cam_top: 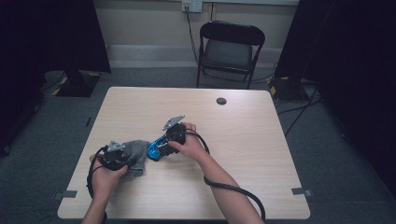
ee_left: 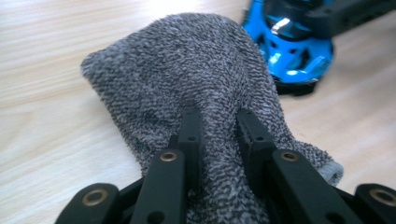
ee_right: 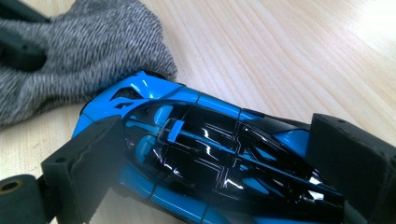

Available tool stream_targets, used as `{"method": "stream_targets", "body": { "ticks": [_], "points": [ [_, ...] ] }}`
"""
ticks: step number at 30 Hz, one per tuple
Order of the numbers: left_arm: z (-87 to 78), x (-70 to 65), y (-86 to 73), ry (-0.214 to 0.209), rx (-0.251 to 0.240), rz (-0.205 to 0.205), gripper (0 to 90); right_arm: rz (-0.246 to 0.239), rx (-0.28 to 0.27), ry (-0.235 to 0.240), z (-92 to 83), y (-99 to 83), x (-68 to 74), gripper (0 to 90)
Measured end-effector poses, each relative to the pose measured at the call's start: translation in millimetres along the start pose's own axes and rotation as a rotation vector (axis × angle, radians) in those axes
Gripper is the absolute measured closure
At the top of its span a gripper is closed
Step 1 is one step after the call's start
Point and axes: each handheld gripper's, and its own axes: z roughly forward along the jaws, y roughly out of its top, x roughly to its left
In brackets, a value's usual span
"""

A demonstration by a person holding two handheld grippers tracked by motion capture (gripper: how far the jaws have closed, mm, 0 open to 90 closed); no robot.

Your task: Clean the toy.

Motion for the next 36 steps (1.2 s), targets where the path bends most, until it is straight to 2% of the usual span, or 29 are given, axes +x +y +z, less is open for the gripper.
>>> {"method": "stream_targets", "body": {
  "ticks": [5,9,20,36],
  "points": [
    [0.4,-7.3,0.4,-0.033,0.023,0.011,74.7,0.000,0.000,0.000,-0.1,0.0,0.0,4.3],
    [-0.7,-9.9,-1.6,-0.074,0.027,-0.010,75.1,-0.001,0.000,0.000,0.0,0.0,-0.1,4.3],
    [-4.2,-20.0,-5.2,-0.112,0.043,0.014,75.4,0.000,0.002,-0.001,-0.1,0.2,0.1,4.3],
    [-3.9,-45.4,-5.4,-0.202,0.085,0.089,75.4,-0.001,0.001,-0.001,-0.1,0.1,0.0,4.3]
  ]
}}
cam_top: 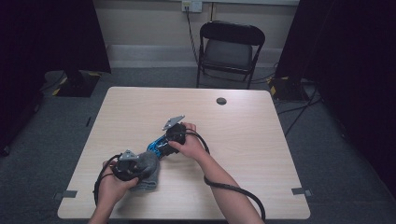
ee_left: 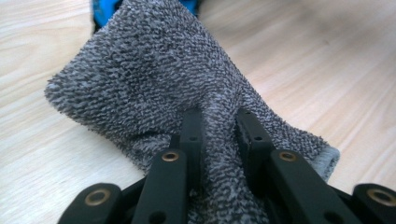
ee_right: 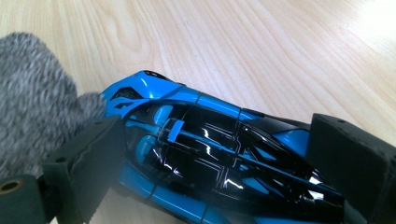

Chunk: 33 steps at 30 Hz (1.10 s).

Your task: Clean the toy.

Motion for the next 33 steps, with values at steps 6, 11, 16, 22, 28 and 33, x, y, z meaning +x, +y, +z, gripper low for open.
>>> {"method": "stream_targets", "body": {
  "ticks": [6,11,16,22,28,33],
  "points": [
    [4.9,-9.6,3.0,-0.032,0.009,0.030,75.5,-0.001,0.000,0.001,0.0,0.0,-0.2,4.4],
    [8.1,-14.5,5.9,-0.057,0.005,0.058,75.4,-0.001,-0.002,0.000,0.0,-0.2,-0.1,4.3],
    [9.4,-17.5,7.7,-0.075,0.008,0.076,75.4,0.000,-0.003,0.000,-0.1,-0.3,0.0,4.3],
    [7.8,-22.0,11.1,-0.099,-0.007,0.102,75.3,-0.001,-0.003,0.001,0.0,-0.2,-0.2,4.3],
    [-1.2,-17.5,13.0,-0.097,-0.041,0.094,75.2,0.001,-0.003,0.001,0.3,0.0,-0.2,4.3],
    [-13.2,-9.8,13.2,-0.087,-0.078,0.076,75.2,0.000,-0.002,0.001,0.1,-0.2,-0.2,4.3]
  ]
}}
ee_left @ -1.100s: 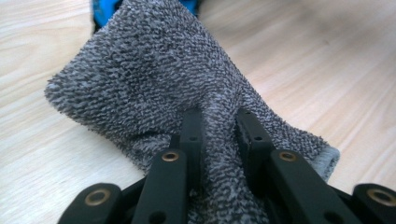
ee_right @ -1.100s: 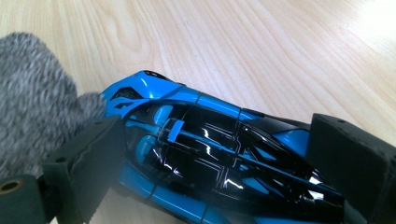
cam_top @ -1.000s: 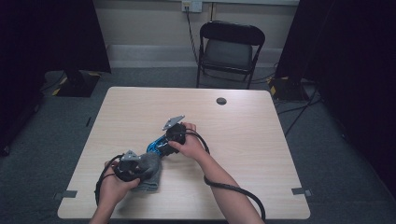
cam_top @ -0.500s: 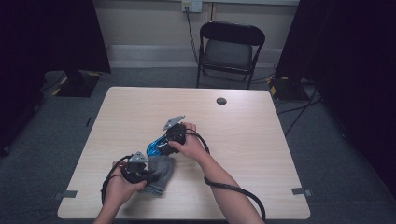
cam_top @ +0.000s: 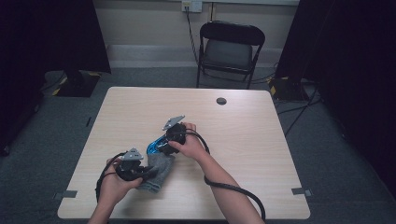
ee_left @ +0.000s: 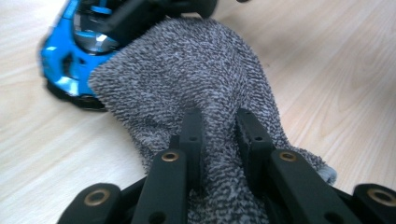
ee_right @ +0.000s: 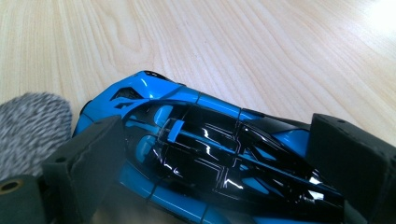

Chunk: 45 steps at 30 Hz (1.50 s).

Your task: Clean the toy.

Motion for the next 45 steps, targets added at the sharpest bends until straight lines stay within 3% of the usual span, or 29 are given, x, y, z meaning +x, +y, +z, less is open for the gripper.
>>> {"method": "stream_targets", "body": {
  "ticks": [10,19,24,28,35,39,43,45],
  "points": [
    [-19.0,12.9,-0.7,0.026,-0.060,-0.036,75.2,0.000,-0.003,0.001,0.0,-0.4,-0.2,4.3],
    [-32.3,28.8,-5.8,0.094,-0.121,-0.082,75.2,0.000,-0.005,0.001,-0.1,-0.6,-0.2,4.3],
    [-33.6,39.9,-8.5,0.170,-0.167,-0.103,74.9,0.002,-0.003,0.001,0.0,-0.2,0.0,4.3],
    [-30.8,48.0,-12.1,0.214,-0.170,-0.121,75.0,0.004,-0.003,0.001,0.0,-0.3,0.0,4.3],
    [-22.1,59.1,-17.7,0.289,-0.152,-0.166,74.9,0.002,-0.005,0.001,0.1,-0.4,-0.1,4.3],
    [-13.3,61.5,-20.2,0.332,-0.096,-0.171,74.7,0.000,-0.005,0.000,0.1,-0.4,-0.2,4.3],
    [-8.6,60.3,-20.2,0.304,-0.067,-0.176,74.6,0.000,-0.003,0.001,0.0,-0.4,-0.2,4.3],
    [-4.7,57.4,-19.5,0.290,-0.029,-0.170,74.6,0.000,-0.003,0.001,0.0,-0.3,-0.2,4.3]
  ]
}}
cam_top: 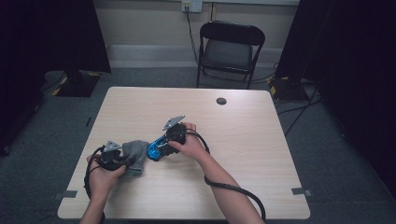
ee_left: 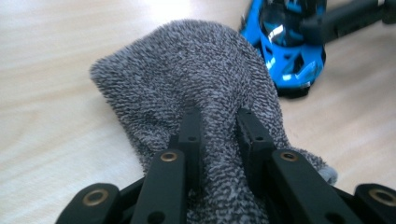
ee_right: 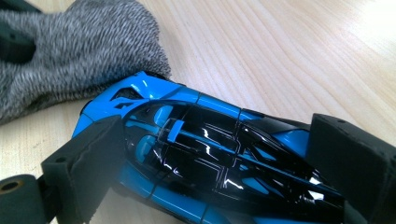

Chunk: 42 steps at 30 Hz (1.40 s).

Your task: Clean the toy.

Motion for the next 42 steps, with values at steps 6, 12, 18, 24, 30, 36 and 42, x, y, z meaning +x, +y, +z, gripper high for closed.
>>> {"method": "stream_targets", "body": {
  "ticks": [6,12,18,24,30,36,42],
  "points": [
    [2.5,-7.2,0.5,-0.031,0.028,0.003,74.9,0.002,-0.001,0.000,0.0,0.0,0.1,4.3],
    [3.3,-18.8,1.9,-0.061,0.060,0.032,75.1,-0.002,0.005,0.002,0.1,0.6,-0.3,4.3],
    [2.1,-25.9,-0.6,-0.095,0.067,0.020,75.2,-0.001,0.004,0.001,0.2,0.6,-0.2,4.3],
    [0.7,-32.4,-3.8,-0.135,0.074,0.021,75.2,-0.002,0.005,0.002,0.0,0.5,-0.3,4.3],
    [1.7,-46.2,-4.4,-0.175,0.092,0.046,75.2,-0.001,0.005,0.001,-0.1,0.5,-0.1,4.3],
    [4.0,-54.1,-3.6,-0.202,0.095,0.060,75.2,-0.001,0.005,0.000,0.1,0.7,-0.1,4.3],
    [7.3,-65.4,-1.5,-0.235,0.101,0.095,75.1,-0.002,0.002,0.001,-0.1,0.2,-0.2,4.3]
  ]
}}
